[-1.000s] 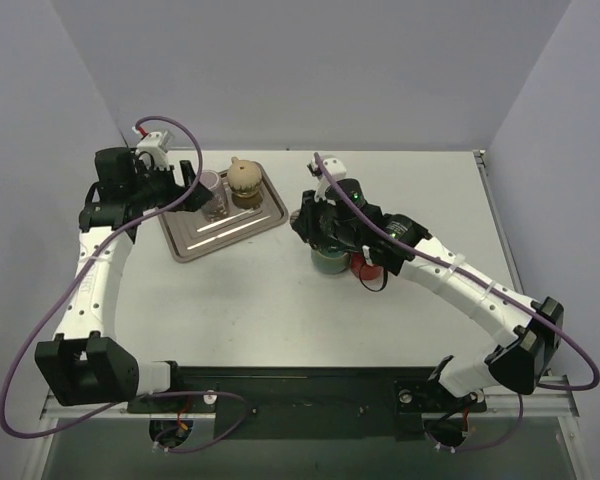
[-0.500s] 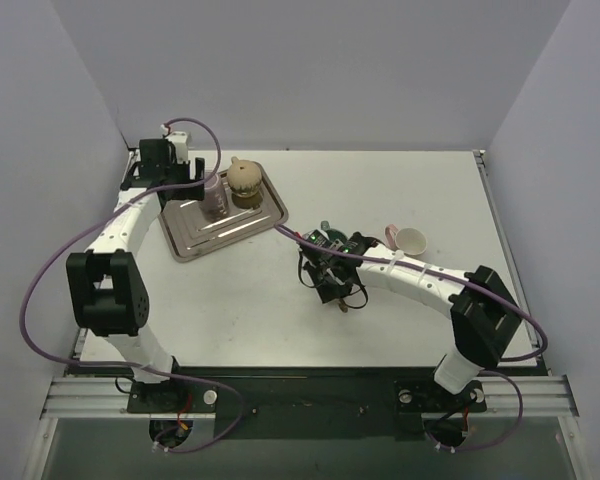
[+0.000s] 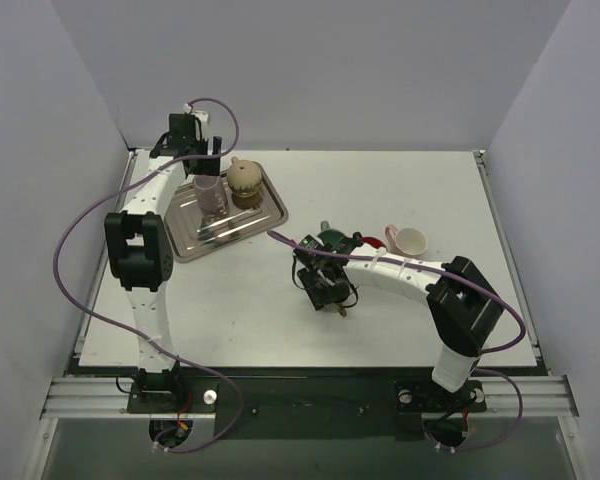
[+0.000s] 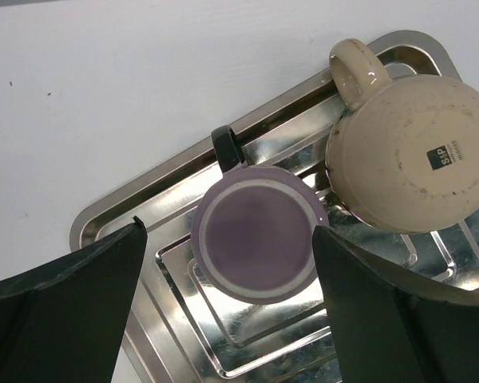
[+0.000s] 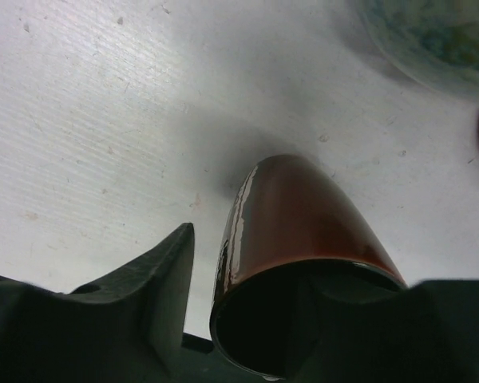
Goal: Turn the mug right side up
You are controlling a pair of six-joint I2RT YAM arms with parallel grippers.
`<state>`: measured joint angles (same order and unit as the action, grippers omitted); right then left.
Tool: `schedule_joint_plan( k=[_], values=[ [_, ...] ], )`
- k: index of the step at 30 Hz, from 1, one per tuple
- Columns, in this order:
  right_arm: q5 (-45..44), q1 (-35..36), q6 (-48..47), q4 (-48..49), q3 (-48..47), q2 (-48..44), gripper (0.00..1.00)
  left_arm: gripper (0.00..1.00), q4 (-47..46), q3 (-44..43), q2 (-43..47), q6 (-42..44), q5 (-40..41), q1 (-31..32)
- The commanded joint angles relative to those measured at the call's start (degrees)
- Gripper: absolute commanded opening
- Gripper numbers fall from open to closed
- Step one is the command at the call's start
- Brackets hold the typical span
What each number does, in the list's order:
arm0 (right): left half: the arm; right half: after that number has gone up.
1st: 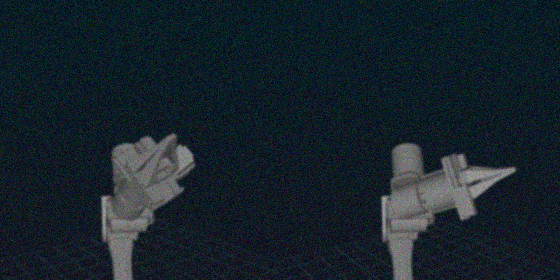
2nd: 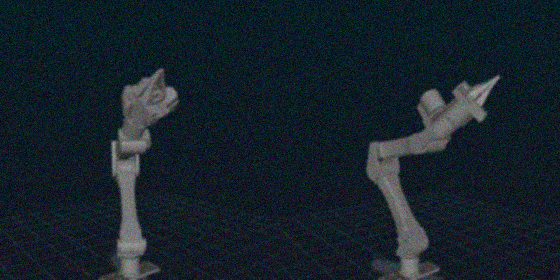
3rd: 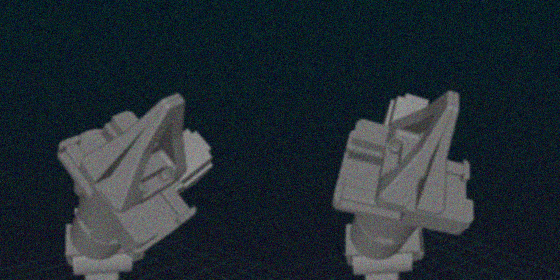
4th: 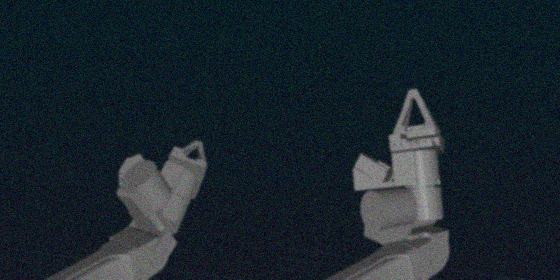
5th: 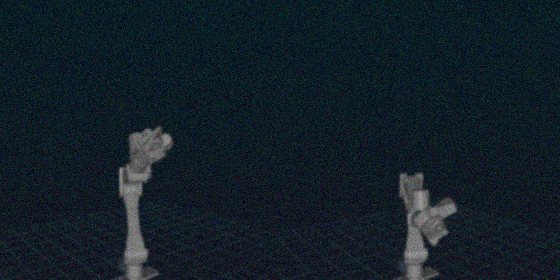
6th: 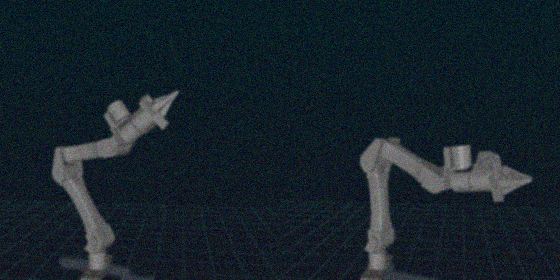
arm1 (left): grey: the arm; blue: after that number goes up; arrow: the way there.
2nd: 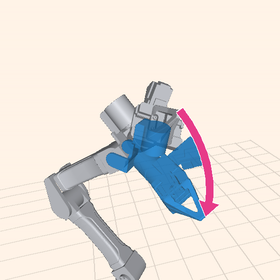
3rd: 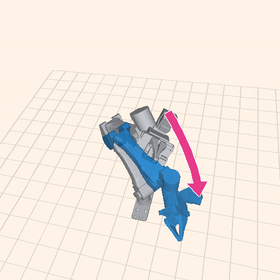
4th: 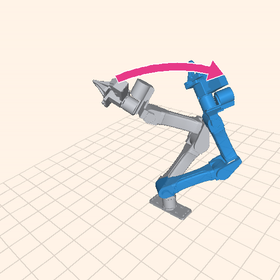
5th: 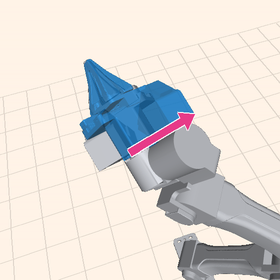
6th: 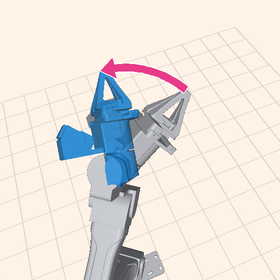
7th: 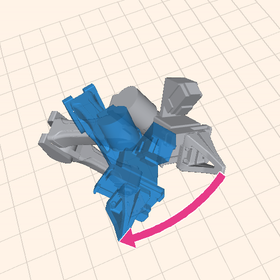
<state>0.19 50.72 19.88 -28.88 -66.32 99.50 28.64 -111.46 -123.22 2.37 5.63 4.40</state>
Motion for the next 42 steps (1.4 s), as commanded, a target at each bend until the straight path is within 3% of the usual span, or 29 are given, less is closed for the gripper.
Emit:
schedule_joint_plan(
  k=[1,2,6,17,22,31,36,39,42],
  values=[
    [-0.98,-0.01,-0.02,-1.35,-1.70,-0.89,0.45,0.96,2.91,-5.17,-2.81,-0.61,0.96,-0.01],
    [-0.98,-0.01,-0.02,-1.35,-1.70,-1.41,0.52,0.96,2.65,-5.17,-2.99,-0.44,0.01,0.16],
    [-1.24,-0.01,0.16,-1.53,-1.70,-2.73,0.65,0.96,2.03,-5.87,-4.57,0.27,-2.02,0.61],
    [-2.65,0.08,0.60,-0.91,-0.03,-4.93,0.66,0.97,8.62,-14.92,-13.10,-0.79,-7.82,0.25],
    [-2.74,0.17,0.60,-0.47,0.93,-5.28,0.66,0.97,9.85,-16.16,-14.42,0.00,-6.51,0.34],
    [-3.44,-0.09,0.34,0.32,1.46,-6.87,0.66,0.97,4.14,-0.01,-4.76,5.80,-7.38,0.34],
    [-3.44,-0.01,0.25,0.23,1.29,-7.13,0.66,0.97,3.18,2.56,-3.87,7.29,-7.83,0.08],
    [-3.44,-0.01,0.25,0.23,1.29,-7.57,0.66,0.97,7.81,0.81,-4.66,7.91,-9.31,-0.01],
    [-3.97,-0.09,0.51,0.14,1.73,-8.18,0.66,0.97,6.61,5.61,-1.77,8.70,-10.20,-0.10]
  ],
)
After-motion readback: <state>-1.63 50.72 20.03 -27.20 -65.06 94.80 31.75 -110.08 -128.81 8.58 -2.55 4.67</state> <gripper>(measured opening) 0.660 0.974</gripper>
